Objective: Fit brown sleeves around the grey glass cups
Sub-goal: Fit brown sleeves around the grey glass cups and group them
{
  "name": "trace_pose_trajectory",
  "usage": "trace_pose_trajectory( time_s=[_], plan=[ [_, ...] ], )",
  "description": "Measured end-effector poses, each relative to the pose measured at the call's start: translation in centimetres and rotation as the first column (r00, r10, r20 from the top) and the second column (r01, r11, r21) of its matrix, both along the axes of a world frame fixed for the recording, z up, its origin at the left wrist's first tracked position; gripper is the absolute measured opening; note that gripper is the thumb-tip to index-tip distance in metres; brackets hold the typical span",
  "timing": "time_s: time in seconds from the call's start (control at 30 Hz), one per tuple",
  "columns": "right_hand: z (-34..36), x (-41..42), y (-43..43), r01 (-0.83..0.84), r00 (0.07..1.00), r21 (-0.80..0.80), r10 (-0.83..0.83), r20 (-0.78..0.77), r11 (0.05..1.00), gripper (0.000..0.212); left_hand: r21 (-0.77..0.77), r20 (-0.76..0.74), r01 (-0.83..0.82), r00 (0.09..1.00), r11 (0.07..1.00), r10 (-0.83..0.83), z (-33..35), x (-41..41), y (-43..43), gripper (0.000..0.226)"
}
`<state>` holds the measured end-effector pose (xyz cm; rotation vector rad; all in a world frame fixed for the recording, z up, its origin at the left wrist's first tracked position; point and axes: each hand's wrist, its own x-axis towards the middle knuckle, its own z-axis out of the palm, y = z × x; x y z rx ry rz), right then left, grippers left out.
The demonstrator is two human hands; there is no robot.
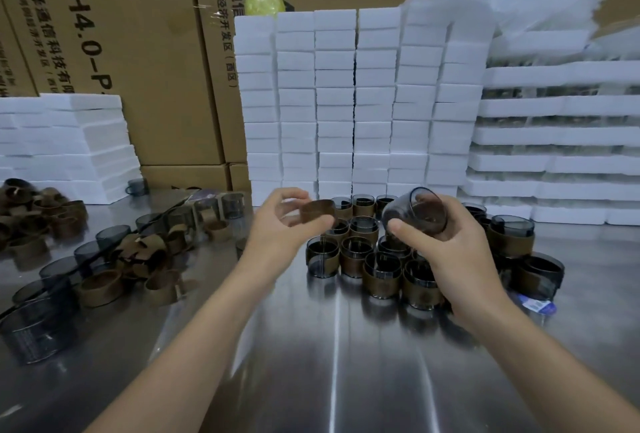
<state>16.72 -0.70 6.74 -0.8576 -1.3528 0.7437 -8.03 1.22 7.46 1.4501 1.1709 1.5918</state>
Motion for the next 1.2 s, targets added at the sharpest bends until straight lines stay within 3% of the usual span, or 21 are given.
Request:
trace_pose_trajectory(
  time_s=[0.13, 0.33, 0.53, 0.7, 0.8, 0.87, 1.07, 1.2],
  plan=[
    [-0.2, -0.2, -0.4, 0.038, 0.996, 0.078, -0.043, 0.074, 0.996, 0.044, -0.051, -0.085, 0.216, 0.972, 0.975, -0.22, -0.1, 1.8, -0.9, 0.068],
    [-0.1, -0.5, -1.0, 0.003, 0.982, 0.172, -0.036, 0.185, 0.985, 0.054, -0.029, -0.212, 0.265, 0.941, 0.964, -0.265, -0.2, 2.6, -1.5, 0.049],
    [-0.7, -0.5, -0.9, -0.157, 0.937, 0.148, 0.1, 0.333, 0.977, 0.07, -0.004, -0.112, 0.312, 0.944, 0.95, -0.311, -0.4, 3.1, -1.8, 0.043],
    [-1.2, -1.0, -0.7, -0.066, 0.945, 0.175, 0.006, 0.326, 0.982, 0.096, -0.024, -0.031, 0.245, 0.969, 0.969, -0.245, -0.9, 4.1, -1.8, 0.039],
    [-1.1, -0.9, -0.5, 0.026, 0.949, 0.254, -0.104, 0.298, 0.967, 0.09, -0.034, -0.008, 0.245, 0.969, 0.969, -0.246, -1.0, 4.7, -1.9, 0.041],
    [-0.9, -1.0, -0.8, 0.016, 0.959, 0.273, -0.092, 0.27, 0.962, 0.084, -0.062, -0.005, 0.249, 0.968, 0.967, -0.25, -0.9, 4.9, -2.0, 0.048],
    [-0.8, -1.7, -1.5, -0.059, 0.977, 0.307, -0.008, 0.212, 0.95, 0.069, -0.1, 0.067, 0.246, 0.968, 0.964, -0.24, -0.7, 5.7, -2.7, 0.093],
    [-1.0, -1.0, -1.5, -0.037, 0.969, 0.36, -0.054, 0.241, 0.932, 0.067, -0.209, 0.126, 0.298, 0.953, 0.932, -0.276, -0.5, 5.9, -3.0, 0.076]
  ],
)
